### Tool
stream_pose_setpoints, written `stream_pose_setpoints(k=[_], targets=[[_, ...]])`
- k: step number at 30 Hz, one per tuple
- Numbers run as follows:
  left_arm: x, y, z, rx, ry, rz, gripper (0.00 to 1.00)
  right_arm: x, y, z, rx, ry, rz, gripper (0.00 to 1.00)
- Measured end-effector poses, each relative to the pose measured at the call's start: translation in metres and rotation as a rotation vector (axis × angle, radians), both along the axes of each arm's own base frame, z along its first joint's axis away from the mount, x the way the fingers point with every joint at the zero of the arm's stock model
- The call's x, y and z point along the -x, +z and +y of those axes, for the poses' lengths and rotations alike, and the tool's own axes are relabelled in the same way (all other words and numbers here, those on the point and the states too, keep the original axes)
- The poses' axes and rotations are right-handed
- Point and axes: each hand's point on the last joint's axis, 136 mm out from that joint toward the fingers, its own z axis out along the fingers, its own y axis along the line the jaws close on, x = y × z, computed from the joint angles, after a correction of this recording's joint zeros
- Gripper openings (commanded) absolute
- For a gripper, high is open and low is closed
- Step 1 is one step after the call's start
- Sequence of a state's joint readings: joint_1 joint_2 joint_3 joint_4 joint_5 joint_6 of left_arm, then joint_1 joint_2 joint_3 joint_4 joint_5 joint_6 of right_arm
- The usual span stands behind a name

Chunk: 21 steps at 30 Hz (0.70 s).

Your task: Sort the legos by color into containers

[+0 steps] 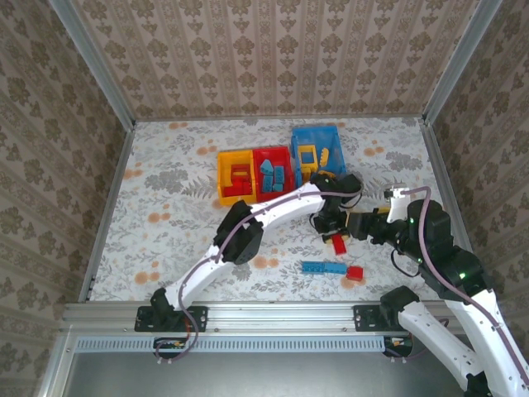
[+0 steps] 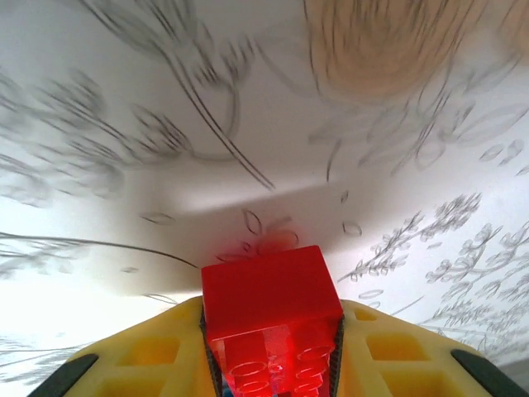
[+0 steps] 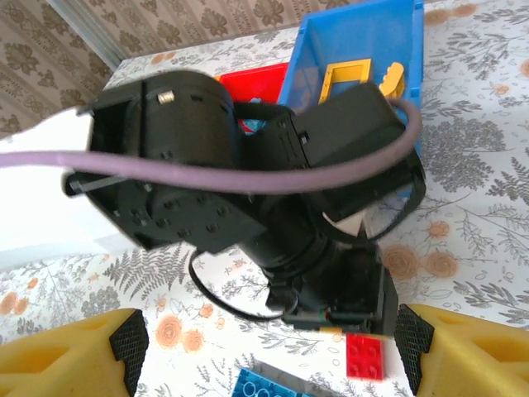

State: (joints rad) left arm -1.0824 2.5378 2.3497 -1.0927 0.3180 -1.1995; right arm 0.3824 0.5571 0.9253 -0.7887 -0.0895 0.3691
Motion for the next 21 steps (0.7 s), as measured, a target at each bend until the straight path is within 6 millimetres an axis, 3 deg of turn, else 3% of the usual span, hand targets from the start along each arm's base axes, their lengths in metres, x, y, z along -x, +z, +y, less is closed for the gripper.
stream_pose_setpoints(k=[4,7,12,16,21], targets=[[-0.031,0.032,0.026,0.000,0.044,-0.096,0.29,0.000,0.006,0.011,-0.039,0.054,-0.022,0.81],[-0.054,0.071,0.060,0.005,0.088,-0.173,0.30,-0.003,0.008,0.023,-0.076,0.108,-0.044,0.80],[-0.087,0.134,0.145,-0.007,0.183,-0.285,0.30,-0.022,0.005,0.048,-0.090,0.194,-0.038,0.80],[-0.116,0.153,0.216,-0.074,0.251,-0.339,0.31,-0.035,-0.010,0.080,-0.044,0.296,-0.011,0.81],[-0.156,0.145,0.290,-0.216,0.288,-0.368,0.31,-0.048,-0.037,0.122,0.010,0.394,0.029,0.81]])
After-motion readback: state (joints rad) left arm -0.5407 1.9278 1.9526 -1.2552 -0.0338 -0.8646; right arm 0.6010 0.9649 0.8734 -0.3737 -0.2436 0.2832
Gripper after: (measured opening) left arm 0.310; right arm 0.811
